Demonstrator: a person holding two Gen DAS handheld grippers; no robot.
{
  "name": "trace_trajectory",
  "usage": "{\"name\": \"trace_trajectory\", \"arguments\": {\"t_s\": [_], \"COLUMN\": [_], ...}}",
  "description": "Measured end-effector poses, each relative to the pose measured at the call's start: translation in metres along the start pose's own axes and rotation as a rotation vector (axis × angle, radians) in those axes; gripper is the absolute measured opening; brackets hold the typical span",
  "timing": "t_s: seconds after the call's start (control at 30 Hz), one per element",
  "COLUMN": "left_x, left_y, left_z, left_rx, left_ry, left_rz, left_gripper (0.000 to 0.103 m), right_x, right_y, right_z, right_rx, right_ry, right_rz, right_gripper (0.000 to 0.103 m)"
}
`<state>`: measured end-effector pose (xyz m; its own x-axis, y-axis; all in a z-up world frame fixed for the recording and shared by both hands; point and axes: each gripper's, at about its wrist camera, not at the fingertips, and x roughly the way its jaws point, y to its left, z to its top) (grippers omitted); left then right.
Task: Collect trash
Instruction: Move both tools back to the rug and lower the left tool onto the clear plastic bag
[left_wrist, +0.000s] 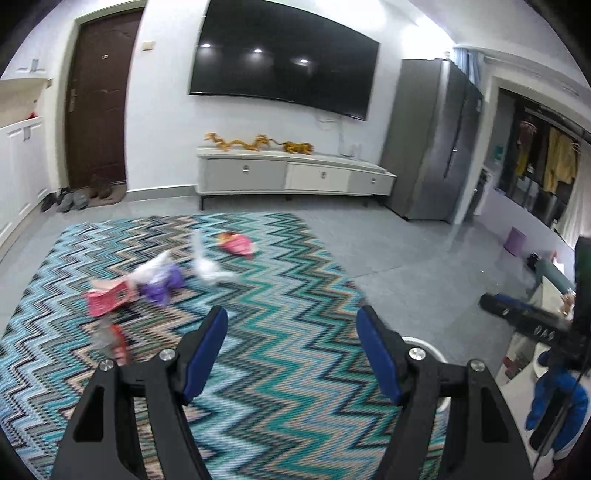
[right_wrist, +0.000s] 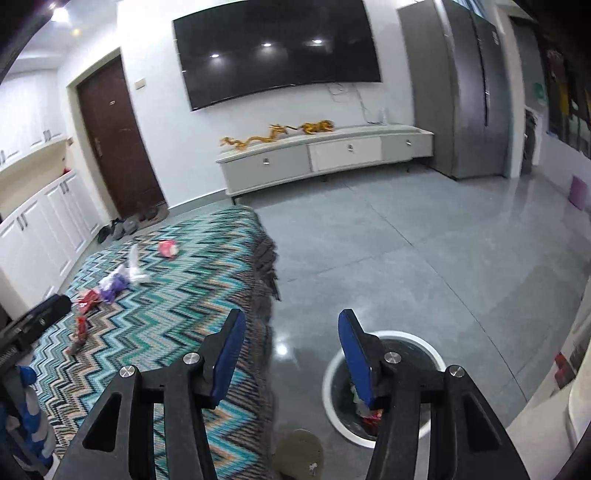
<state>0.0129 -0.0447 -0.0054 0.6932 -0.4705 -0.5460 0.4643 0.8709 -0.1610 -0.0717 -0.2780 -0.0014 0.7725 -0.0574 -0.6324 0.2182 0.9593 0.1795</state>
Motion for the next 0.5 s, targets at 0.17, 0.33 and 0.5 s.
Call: {"name": "trace_trajectory", "arguments": {"t_s": [0.17,0.33,0.5], "left_x": [-0.002,0.005,0.019], "left_y": [0.054,0.108,0.145], "left_z": [-0.017,-0.035,-0.047], "left_rx": [-0.039,-0.092,-0.132], "left_ry": [0.012,0.056,0.119], "left_rz": [0.096,0.187,0.238], "left_gripper": [0.071,0.071,0.071], "right_x": [0.021,0.051,0.083], "right_y": [0.042,0.081,0.115], "right_z": [0.005,0.001,-0.002], "right_rx": [-0.055,-0.114,-0.170], "right_ry": [0.025,0.078,0.133], "right_rz": [0.058,0.108,0.160], "right_gripper": [0.051,0.051,0.051]}}
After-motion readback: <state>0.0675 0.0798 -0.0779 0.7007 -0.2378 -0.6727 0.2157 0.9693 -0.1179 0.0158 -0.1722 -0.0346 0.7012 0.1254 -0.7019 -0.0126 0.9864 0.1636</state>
